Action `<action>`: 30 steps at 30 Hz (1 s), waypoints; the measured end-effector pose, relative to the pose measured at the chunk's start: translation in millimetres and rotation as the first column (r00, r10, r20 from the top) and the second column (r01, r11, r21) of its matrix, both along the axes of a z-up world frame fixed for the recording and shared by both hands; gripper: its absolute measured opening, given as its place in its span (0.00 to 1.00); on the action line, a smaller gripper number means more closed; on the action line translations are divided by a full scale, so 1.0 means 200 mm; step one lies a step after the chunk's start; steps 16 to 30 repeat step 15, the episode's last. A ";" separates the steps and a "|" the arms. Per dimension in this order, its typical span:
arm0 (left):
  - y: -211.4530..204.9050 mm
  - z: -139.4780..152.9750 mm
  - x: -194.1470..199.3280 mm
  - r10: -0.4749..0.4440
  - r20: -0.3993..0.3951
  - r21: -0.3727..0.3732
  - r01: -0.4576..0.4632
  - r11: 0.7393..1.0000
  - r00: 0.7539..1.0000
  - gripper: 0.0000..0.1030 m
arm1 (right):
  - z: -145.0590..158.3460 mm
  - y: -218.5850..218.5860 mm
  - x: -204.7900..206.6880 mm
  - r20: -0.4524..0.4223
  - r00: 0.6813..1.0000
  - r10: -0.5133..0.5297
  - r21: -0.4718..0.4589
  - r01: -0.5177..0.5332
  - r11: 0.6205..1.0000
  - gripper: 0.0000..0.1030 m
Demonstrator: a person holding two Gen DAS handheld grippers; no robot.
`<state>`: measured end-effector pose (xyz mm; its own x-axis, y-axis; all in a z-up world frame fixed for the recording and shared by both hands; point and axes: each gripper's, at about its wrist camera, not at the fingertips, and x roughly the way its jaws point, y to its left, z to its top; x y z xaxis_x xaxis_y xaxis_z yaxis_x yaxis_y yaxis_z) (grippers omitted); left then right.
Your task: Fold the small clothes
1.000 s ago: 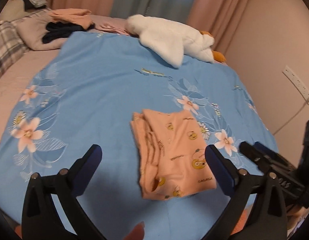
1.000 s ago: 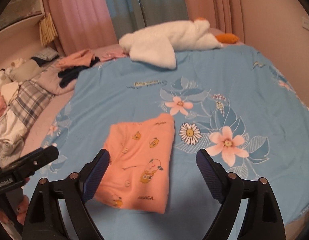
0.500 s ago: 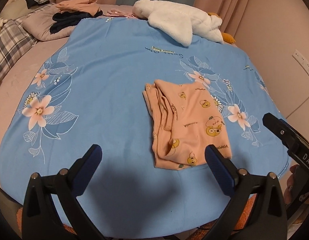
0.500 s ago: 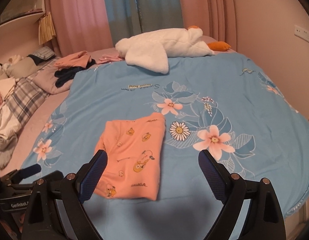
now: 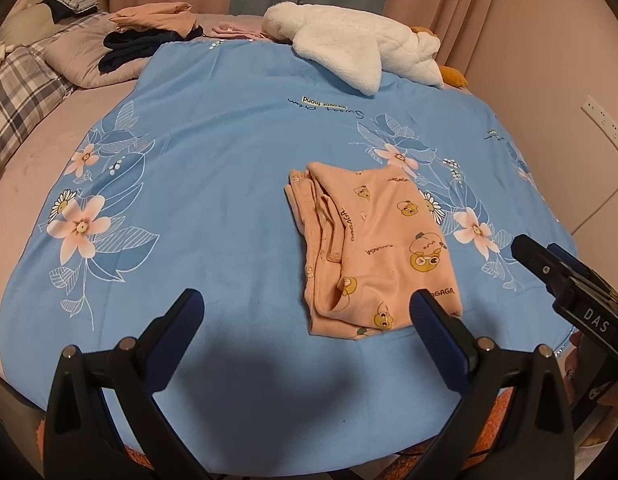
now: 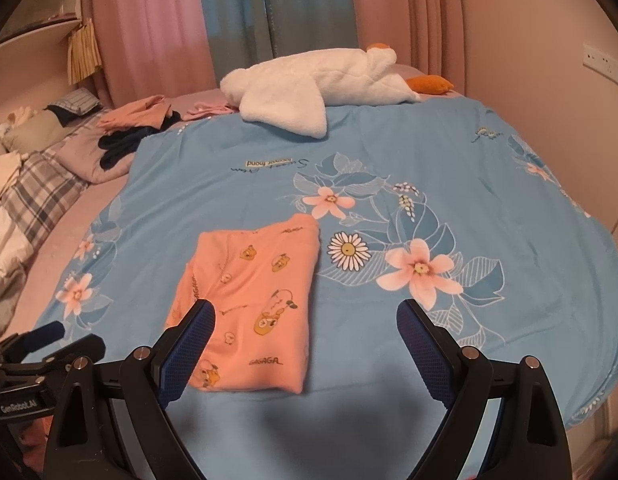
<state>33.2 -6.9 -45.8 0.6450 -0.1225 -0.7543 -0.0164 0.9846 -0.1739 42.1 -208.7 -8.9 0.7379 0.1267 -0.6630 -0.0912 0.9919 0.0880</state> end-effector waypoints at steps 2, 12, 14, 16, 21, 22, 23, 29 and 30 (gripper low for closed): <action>0.00 0.00 0.00 -0.003 0.005 -0.001 0.003 1.000 1.000 1.00 | 0.00 0.00 0.00 -0.003 1.000 -0.001 0.001 0.001 1.000 0.89; 0.02 0.02 -0.01 0.005 0.024 -0.015 -0.005 1.000 1.000 0.99 | 0.00 0.00 0.00 0.004 1.000 -0.005 -0.021 0.005 1.000 0.89; 0.02 0.02 -0.02 0.006 0.023 -0.011 -0.006 1.000 1.000 1.00 | 0.00 0.00 0.00 0.000 1.000 -0.003 -0.018 0.003 1.000 0.89; 0.02 0.02 -0.02 0.003 0.023 -0.010 -0.003 1.000 1.000 1.00 | 0.00 0.00 0.00 -0.002 1.000 -0.002 -0.018 0.002 1.000 0.89; 0.02 0.02 -0.02 0.003 0.023 -0.010 -0.003 1.000 1.000 1.00 | 0.00 0.00 0.00 -0.002 1.000 -0.002 -0.018 0.002 1.000 0.89; 0.02 0.02 -0.02 0.003 0.023 -0.010 -0.003 1.000 1.000 1.00 | 0.00 0.00 0.00 -0.002 1.000 -0.002 -0.018 0.002 1.000 0.89; 0.02 0.02 -0.02 0.003 0.023 -0.010 -0.003 1.000 1.000 1.00 | 0.00 0.00 0.00 -0.002 1.000 -0.002 -0.018 0.002 1.000 0.89; 0.02 0.02 -0.02 0.003 0.023 -0.010 -0.003 1.000 1.000 1.00 | 0.00 0.00 0.00 -0.002 1.000 -0.002 -0.018 0.002 1.000 0.89; 0.02 0.02 -0.02 0.003 0.023 -0.010 -0.003 1.000 1.000 1.00 | 0.00 0.00 0.00 -0.002 1.000 -0.002 -0.018 0.002 1.000 0.89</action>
